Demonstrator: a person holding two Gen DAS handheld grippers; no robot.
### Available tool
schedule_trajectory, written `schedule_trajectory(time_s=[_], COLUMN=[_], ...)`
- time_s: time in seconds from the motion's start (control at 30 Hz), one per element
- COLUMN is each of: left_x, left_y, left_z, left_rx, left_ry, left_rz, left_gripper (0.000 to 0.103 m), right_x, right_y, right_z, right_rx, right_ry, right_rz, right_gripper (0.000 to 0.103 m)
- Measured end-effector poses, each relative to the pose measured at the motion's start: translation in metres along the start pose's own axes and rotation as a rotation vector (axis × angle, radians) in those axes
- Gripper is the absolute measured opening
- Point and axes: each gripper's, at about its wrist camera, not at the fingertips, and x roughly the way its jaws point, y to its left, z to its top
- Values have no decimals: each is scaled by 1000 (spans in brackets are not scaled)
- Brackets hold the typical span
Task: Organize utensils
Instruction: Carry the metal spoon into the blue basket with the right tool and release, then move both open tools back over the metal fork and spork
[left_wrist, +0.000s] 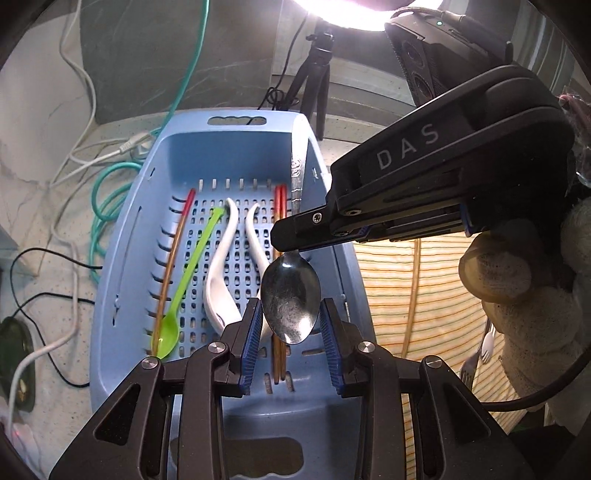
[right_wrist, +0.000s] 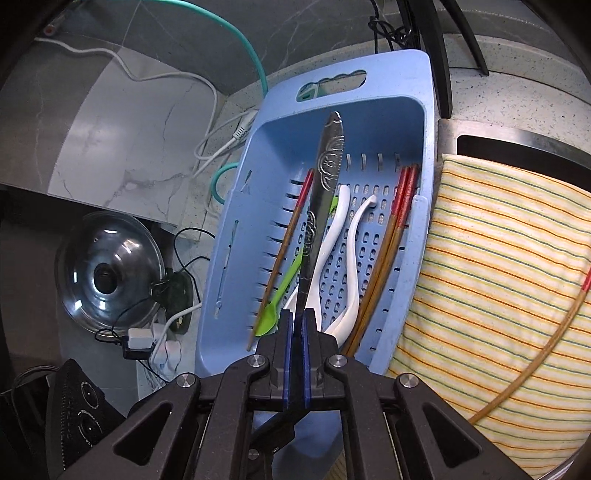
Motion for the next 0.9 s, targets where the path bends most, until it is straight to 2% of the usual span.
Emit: schedule_trajectory(time_s=[0.13,0.17,0.27,0.67,0.9], left_x=[0,0,-2,-13,-41], left_y=[3,4,3,-6,-33], left_z=[0,0,-1,-6,-3], left_rx=[-14,-15,-17,-7,60], left_ry=[10,16,26,15,-31], left_rz=[10,15,28,43,28], left_gripper=[30,30,33,34,34], right_x=[3,4,1,-32,-87], right_y=[1,3,4,-4,-20], right_z=[2,2,1,-3,-21], right_rx=[-11,-11,-24,-27,-44], right_ry=[9,12,-2,-31,-67], right_rz=[-23,-19,-34,-15,-1], right_gripper=[11,20,34,36,36])
